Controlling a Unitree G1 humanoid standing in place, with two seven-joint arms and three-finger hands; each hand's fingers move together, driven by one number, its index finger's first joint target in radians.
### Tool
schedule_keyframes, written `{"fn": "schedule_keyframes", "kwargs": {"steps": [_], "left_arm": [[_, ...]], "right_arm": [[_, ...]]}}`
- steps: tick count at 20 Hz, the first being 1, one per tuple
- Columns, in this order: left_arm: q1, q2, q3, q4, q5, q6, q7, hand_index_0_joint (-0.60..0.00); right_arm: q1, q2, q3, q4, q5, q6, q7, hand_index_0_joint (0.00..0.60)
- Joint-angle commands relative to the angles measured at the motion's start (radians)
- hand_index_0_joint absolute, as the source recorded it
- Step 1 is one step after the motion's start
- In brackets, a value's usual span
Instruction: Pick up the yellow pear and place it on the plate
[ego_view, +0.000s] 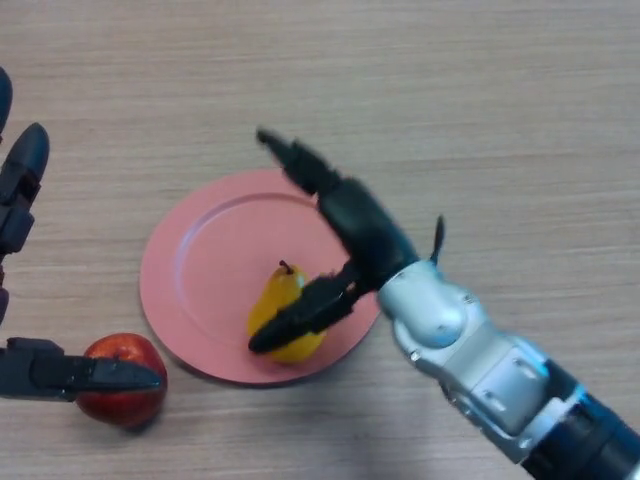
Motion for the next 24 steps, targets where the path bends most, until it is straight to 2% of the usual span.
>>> {"fn": "schedule_keyframes", "kwargs": {"steps": [1,3,4,6,9,10,12,14,17,22,24], "left_arm": [[-0.027,0.031,0.021,-0.036,0.015,-0.132,-0.001,0.000],[-0.034,0.036,0.027,-0.036,-0.020,-0.109,0.013,0.000],[-0.037,0.033,0.004,-0.026,-0.001,-0.127,0.019,0.000],[-0.037,0.026,-0.036,-0.007,0.012,-0.153,0.038,0.000],[-0.049,0.045,-0.050,0.001,0.009,-0.138,0.044,0.000],[-0.055,0.061,-0.043,-0.005,0.022,-0.115,0.024,0.000],[-0.062,0.061,-0.040,-0.002,0.031,-0.088,-0.001,0.000],[-0.060,0.054,-0.053,0.025,0.045,-0.129,-0.004,0.000],[-0.073,0.064,-0.048,0.028,0.028,-0.123,0.011,0.000],[-0.105,0.087,-0.028,0.000,-0.008,-0.018,0.023,0.000],[-0.115,0.084,-0.048,0.000,-0.002,-0.039,0.047,0.000]], "right_arm": [[0.026,0.006,-0.177,-0.189,-0.084,-0.018,0.077,0.000],[0.119,0.006,-0.273,-0.337,-0.127,0.027,0.174,0.000],[0.168,0.006,-0.337,-0.412,-0.139,0.025,0.233,0.000],[0.259,0.006,-0.428,-0.521,-0.116,0.034,0.290,0.000],[0.366,0.004,-0.535,-0.661,-0.084,0.064,0.347,0.000],[0.418,-0.010,-0.560,-0.717,-0.087,0.055,0.358,0.000],[0.489,-0.026,-0.584,-0.792,-0.097,0.043,0.369,0.000],[0.537,-0.028,-0.594,-0.820,-0.106,0.023,0.369,0.000],[0.548,-0.028,-0.593,-0.813,-0.145,0.002,0.364,0.000],[0.548,-0.025,-0.583,-0.833,-0.163,0.036,0.369,0.000],[0.558,-0.026,-0.582,-0.853,-0.154,0.059,0.383,0.000]]}}
